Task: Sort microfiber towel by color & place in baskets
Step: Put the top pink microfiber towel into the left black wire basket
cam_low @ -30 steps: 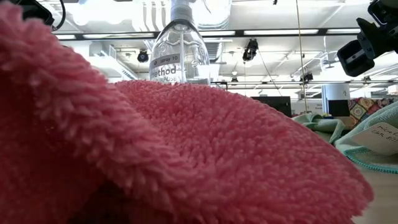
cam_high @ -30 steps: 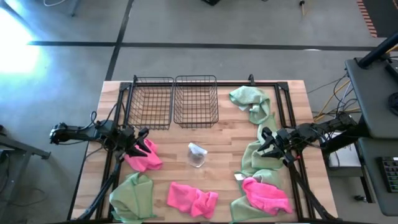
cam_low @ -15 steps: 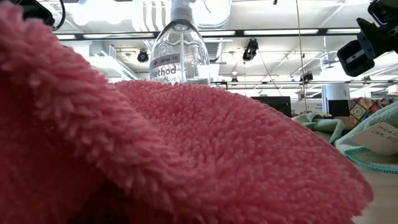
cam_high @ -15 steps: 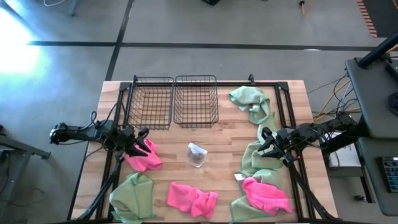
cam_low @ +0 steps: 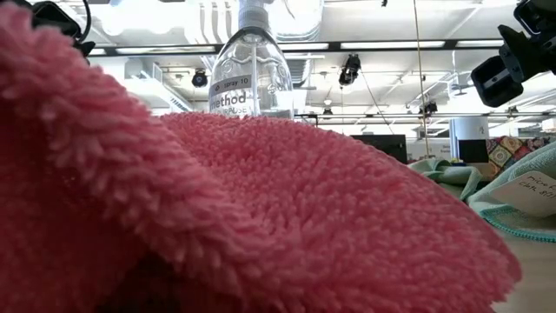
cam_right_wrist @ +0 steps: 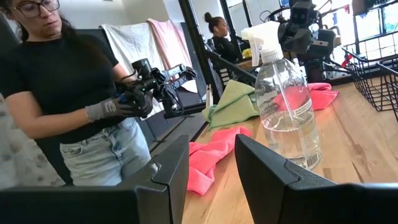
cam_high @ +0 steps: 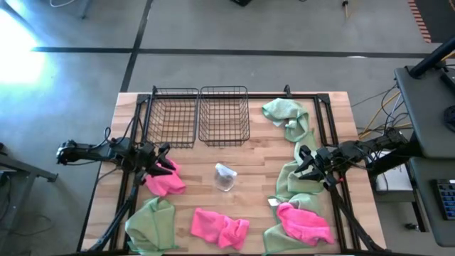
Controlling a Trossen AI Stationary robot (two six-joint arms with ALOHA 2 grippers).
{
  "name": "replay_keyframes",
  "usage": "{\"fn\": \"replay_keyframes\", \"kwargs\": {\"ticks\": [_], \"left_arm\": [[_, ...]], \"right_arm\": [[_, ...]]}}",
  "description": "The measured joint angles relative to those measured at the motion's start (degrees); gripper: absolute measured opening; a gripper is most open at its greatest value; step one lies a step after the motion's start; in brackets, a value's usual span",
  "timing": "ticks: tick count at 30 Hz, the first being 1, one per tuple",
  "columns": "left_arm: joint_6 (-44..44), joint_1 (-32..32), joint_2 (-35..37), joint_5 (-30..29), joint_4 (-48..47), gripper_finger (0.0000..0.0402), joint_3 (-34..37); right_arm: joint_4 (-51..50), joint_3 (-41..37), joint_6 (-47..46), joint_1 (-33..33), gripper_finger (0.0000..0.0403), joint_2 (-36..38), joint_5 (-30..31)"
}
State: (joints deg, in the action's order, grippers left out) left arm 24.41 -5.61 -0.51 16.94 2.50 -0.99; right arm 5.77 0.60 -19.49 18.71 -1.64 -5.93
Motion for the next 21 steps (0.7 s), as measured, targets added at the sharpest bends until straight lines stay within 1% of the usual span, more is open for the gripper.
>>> {"fn": "replay_keyframes", "kwargs": {"ticks": [5,12,17,21], "left_arm": [[5.64,0.0,-0.01,-2.94,-0.34,0.008,-0.02],[7.22,0.03,-0.01,-3.17,-0.35,0.008,-0.02],[11.78,0.03,0.0,-6.02,-0.54,0.008,-0.01],[10.97,0.03,-0.03,-7.28,1.52,0.008,0.07]], "right_arm": [[0.01,0.0,0.0,0.01,0.0123,0.01,0.0],[0.01,0.0,0.0,0.01,0.0123,-0.01,0.0],[0.01,0.0,0.0,0.0,0.0123,-0.01,0.0],[0.01,0.0,0.0,-0.01,0.0123,-0.01,0.0]]}}
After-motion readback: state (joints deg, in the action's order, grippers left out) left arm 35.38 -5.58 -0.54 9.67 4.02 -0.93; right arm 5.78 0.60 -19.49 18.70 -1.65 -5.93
